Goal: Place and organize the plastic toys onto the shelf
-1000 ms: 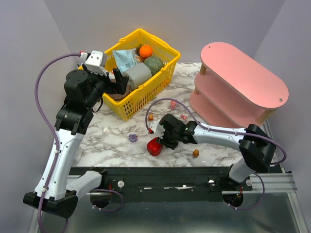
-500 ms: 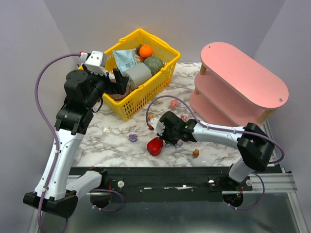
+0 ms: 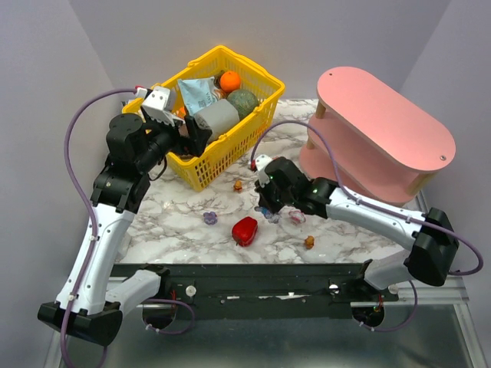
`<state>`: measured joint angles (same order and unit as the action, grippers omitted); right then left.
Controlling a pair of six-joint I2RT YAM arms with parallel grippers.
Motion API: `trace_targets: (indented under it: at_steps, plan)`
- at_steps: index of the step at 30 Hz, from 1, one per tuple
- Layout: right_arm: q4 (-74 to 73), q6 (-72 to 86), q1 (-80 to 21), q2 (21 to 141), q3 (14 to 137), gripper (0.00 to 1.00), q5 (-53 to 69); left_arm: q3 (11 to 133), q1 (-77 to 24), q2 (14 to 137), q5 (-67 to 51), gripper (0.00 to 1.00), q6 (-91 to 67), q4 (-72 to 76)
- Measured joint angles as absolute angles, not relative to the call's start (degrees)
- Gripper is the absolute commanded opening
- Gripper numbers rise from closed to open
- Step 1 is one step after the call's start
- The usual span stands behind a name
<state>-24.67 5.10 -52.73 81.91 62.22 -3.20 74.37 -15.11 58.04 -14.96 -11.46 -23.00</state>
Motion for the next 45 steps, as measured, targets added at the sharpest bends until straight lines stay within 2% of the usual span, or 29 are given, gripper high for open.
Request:
trace_targets:
  at_steps: [9,18,24,33,42,44,45]
  plan:
    - [-34.68,27.75,-43.77,76.29,76.09,0.01,-12.25,66.85,-17.72,56.69,-27.18,0.99,-18.50,-15.05]
    - [-37.50,35.70,-42.26,72.66,87.96,0.01,-17.21,60.34,-35.27,62.02,-29.21,0.99,-24.84,-3.51]
    - [-38.00,36.82,-42.24,71.11,88.27,0.01,-17.19,60.31,-38.00,67.48,-26.55,0.99,-26.41,0.64]
    - [-38.76,33.80,-42.24,68.71,86.83,0.01,-16.64,60.31,-38.28,65.52,-23.18,0.99,-25.85,1.15]
    - [-36.93,28.45,-42.24,64.73,83.53,0.01,-11.03,60.66,-38.28,67.40,-24.08,0.99,-28.49,5.87]
    - [-36.27,27.86,-42.24,64.60,83.09,0.01,-9.69,61.10,-38.28,68.51,-24.77,0.95,-29.10,6.52]
    - [-35.97,27.53,-42.24,64.58,82.89,0.01,-9.08,61.34,-38.28,69.08,-25.34,0.86,-29.52,6.92]
